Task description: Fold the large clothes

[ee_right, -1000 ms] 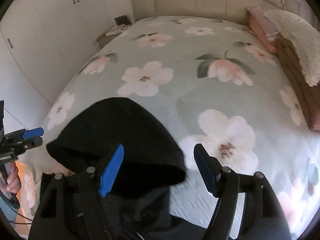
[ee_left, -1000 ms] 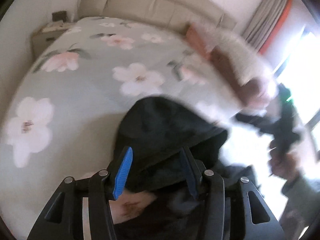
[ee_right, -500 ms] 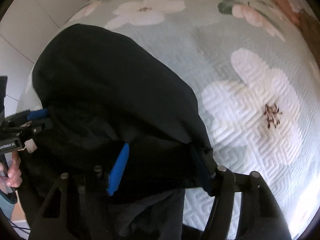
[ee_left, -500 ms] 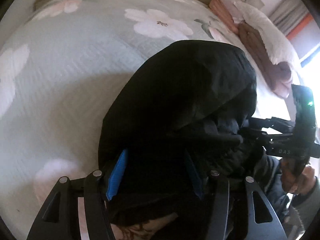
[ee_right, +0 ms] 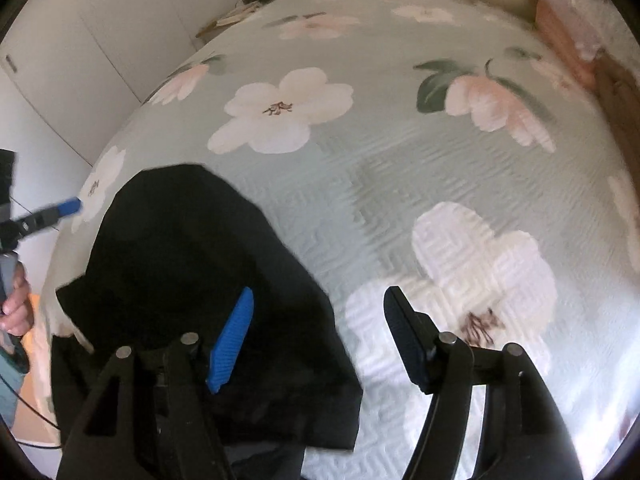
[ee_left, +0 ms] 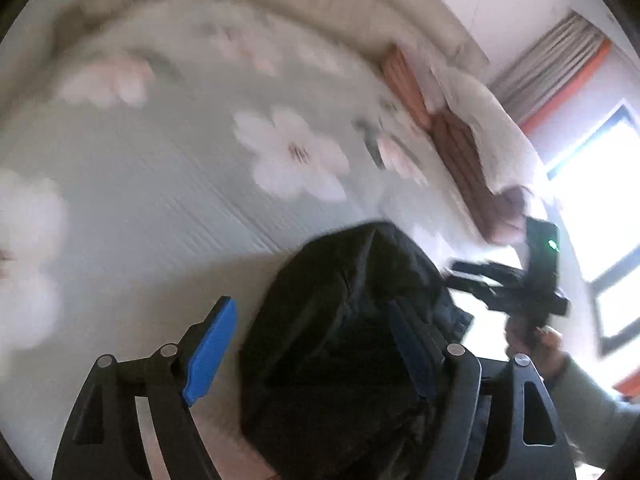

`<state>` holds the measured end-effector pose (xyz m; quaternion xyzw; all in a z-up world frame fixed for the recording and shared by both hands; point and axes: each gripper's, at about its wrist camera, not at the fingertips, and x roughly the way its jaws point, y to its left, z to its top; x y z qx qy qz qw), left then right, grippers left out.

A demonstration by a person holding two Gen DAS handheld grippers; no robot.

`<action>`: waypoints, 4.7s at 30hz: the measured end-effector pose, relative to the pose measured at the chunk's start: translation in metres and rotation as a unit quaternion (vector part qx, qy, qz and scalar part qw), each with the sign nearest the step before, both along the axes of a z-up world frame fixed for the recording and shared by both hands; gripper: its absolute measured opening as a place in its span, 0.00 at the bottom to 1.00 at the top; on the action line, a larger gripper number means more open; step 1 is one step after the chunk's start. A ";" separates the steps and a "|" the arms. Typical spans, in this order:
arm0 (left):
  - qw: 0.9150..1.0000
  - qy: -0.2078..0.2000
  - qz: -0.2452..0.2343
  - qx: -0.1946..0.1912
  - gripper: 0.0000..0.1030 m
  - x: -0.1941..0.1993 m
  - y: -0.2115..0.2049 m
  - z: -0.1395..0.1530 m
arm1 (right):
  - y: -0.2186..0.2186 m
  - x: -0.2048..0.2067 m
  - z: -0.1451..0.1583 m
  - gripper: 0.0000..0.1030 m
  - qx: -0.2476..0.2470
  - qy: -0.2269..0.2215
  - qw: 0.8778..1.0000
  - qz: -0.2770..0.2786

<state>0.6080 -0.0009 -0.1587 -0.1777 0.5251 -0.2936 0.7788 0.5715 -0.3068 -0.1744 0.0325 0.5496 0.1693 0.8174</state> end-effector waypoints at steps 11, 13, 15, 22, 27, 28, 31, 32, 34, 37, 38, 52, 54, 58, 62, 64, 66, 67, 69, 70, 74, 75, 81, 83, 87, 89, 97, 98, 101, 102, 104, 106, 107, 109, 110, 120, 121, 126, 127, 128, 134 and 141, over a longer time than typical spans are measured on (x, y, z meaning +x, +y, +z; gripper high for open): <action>0.997 0.045 -0.069 0.011 0.24 0.015 -0.042 -0.055 | 0.039 0.028 -0.043 0.39 0.052 0.053 0.993 0.096; 0.996 0.003 -0.087 0.032 0.14 0.001 -0.046 -0.039 | 0.044 0.014 -0.028 0.22 0.041 0.030 0.992 0.112; 0.995 -0.025 -0.093 0.027 0.13 -0.011 -0.045 -0.021 | 0.043 -0.003 -0.010 0.19 0.035 0.008 0.993 0.116; 0.979 -0.152 -0.132 0.045 0.12 -0.109 -0.054 0.089 | 0.030 -0.102 0.088 0.16 0.011 -0.101 0.989 0.102; 0.961 -0.205 -0.173 0.063 0.12 -0.192 -0.071 0.141 | 0.022 -0.193 0.136 0.15 -0.004 -0.141 0.988 0.068; 0.958 -0.212 -0.184 0.064 0.12 -0.212 -0.074 0.149 | 0.020 -0.209 0.142 0.15 -0.004 -0.143 0.988 0.064; 0.950 -0.224 -0.208 0.066 0.12 -0.266 -0.079 0.160 | 0.017 -0.267 0.155 0.15 -0.019 -0.150 0.987 0.049; 0.948 -0.225 -0.214 0.067 0.12 -0.277 -0.081 0.158 | 0.015 -0.288 0.157 0.15 -0.027 -0.150 0.987 0.042; 0.941 -0.226 -0.236 0.088 0.12 -0.312 -0.088 0.146 | 0.016 -0.327 0.148 0.15 -0.043 -0.144 0.988 0.029; 0.942 -0.183 -0.256 0.115 0.12 -0.346 -0.094 0.103 | 0.017 -0.376 0.116 0.15 -0.052 -0.104 0.993 0.017; 0.944 -0.165 -0.257 0.122 0.13 -0.353 -0.094 0.086 | 0.018 -0.383 0.105 0.15 -0.055 -0.092 0.994 0.014; 0.973 -0.109 -0.194 0.057 0.29 -0.367 -0.036 0.123 | -0.016 -0.388 0.139 0.56 -0.010 -0.091 0.992 -0.092; 0.975 -0.136 -0.173 0.032 0.44 -0.351 -0.030 0.138 | 0.001 -0.366 0.155 0.58 0.013 -0.118 0.989 -0.088; 0.984 -0.143 -0.102 -0.032 0.57 -0.297 -0.043 0.134 | 0.039 -0.314 0.138 0.59 0.030 -0.104 0.991 -0.083; 0.993 -0.040 -0.094 -0.056 0.55 -0.274 -0.057 0.077 | 0.063 -0.309 0.083 0.58 0.039 0.009 0.998 -0.042; 0.991 -0.007 -0.125 -0.045 0.55 -0.297 -0.058 0.049 | 0.061 -0.336 0.062 0.58 0.027 0.034 0.999 -0.025; 0.987 0.010 -0.151 -0.054 0.56 -0.322 -0.053 0.031 | 0.058 -0.370 0.029 0.58 0.018 0.079 0.996 -0.026; 0.987 0.014 -0.150 -0.062 0.56 -0.335 -0.047 0.020 | 0.052 -0.380 0.018 0.59 0.018 0.088 0.996 -0.030; 0.989 0.014 -0.131 -0.061 0.56 -0.351 -0.042 -0.002 | 0.050 -0.395 -0.004 0.60 0.031 0.077 0.995 -0.047; 0.991 0.006 -0.126 -0.051 0.56 -0.356 -0.045 -0.008 | 0.052 -0.398 -0.009 0.60 0.026 0.060 0.996 -0.055; 0.990 -0.079 -0.115 0.037 0.55 -0.377 -0.071 -0.023 | 0.070 -0.407 -0.019 0.63 -0.030 -0.010 0.998 -0.056; 0.987 -0.100 -0.116 0.052 0.55 -0.383 -0.076 -0.022 | 0.071 -0.409 -0.019 0.63 -0.036 -0.021 0.998 -0.056; 0.984 -0.158 -0.080 0.007 0.55 -0.399 -0.051 0.031 | 0.062 -0.441 0.026 0.63 -0.030 -0.080 0.996 -0.040; 0.979 -0.190 -0.070 -0.007 0.55 -0.411 -0.044 0.053 | 0.062 -0.453 0.049 0.64 -0.019 -0.116 0.992 -0.040; 0.983 -0.167 -0.081 -0.008 0.55 -0.419 -0.060 0.041 | 0.072 -0.459 0.053 0.65 -0.030 -0.140 0.989 -0.040; 0.989 -0.120 -0.075 0.033 0.55 -0.418 -0.070 0.013 | 0.083 -0.446 0.022 0.64 -0.057 -0.097 0.992 -0.052; 0.989 -0.118 -0.046 0.081 0.55 -0.458 -0.068 0.035 | 0.083 -0.471 0.029 0.65 -0.036 -0.065 0.995 -0.072; 0.988 -0.129 -0.042 0.072 0.55 -0.471 -0.058 0.046 | 0.079 -0.484 0.040 0.65 -0.036 -0.073 0.994 -0.072; 0.987 -0.140 -0.023 0.077 0.56 -0.507 -0.021 0.070 | 0.070 -0.526 0.065 0.65 -0.058 -0.105 0.990 -0.078; 0.987 -0.140 -0.017 0.081 0.56 -0.518 -0.011 0.070 | 0.067 -0.541 0.073 0.65 -0.065 -0.117 0.988 -0.080; 0.987 -0.131 0.000 0.093 0.56 -0.537 0.019 0.075 | 0.064 -0.570 0.087 0.65 -0.071 -0.131 0.985 -0.091; 0.989 -0.107 0.019 0.099 0.56 -0.556 0.050 0.071 | 0.052 -0.593 0.092 0.65 -0.073 -0.132 0.983 -0.109; 0.990 -0.097 0.028 0.102 0.56 -0.562 0.063 0.069 | 0.043 -0.598 0.095 0.65 -0.072 -0.125 0.983 -0.117; 0.991 -0.075 0.054 0.102 0.56 -0.576 0.095 0.056 | 0.027 -0.618 0.084 0.66 -0.068 -0.101 0.983 -0.141; 0.991 -0.057 0.069 0.095 0.56 -0.583 0.110 0.048 | 0.021 -0.626 0.081 0.66 -0.064 -0.092 0.982 -0.149; 0.987 0.070 0.141 0.033 0.55 -0.603 0.162 -0.036 | -0.035 -0.669 0.036 0.66 -0.083 -0.032 0.973 -0.215; 0.987 0.070 0.139 0.046 0.55 -0.603 0.157 -0.042 | -0.039 -0.670 0.036 0.66 -0.089 -0.032 0.971 -0.219; 0.986 0.046 0.127 0.097 0.55 -0.606 0.134 -0.051 | -0.067 -0.680 0.028 0.66 -0.096 -0.024 0.964 -0.247; 0.987 0.046 0.119 0.098 0.53 -0.606 0.131 -0.050 | -0.075 -0.683 0.023 0.66 -0.092 -0.018 0.963 -0.253; 0.989 0.048 0.110 0.092 0.37 -0.607 0.127 -0.050 | -0.080 -0.686 0.019 0.66 -0.087 -0.012 0.963 -0.255; 0.992 0.030 0.069 0.100 0.24 -0.617 0.119 -0.037 | -0.110 -0.700 -0.015 0.66 -0.032 0.033 0.961 -0.272; 0.991 0.031 0.054 0.118 0.24 -0.615 0.103 -0.035 | -0.097 -0.715 -0.014 0.33 0.014 0.041 0.972 -0.231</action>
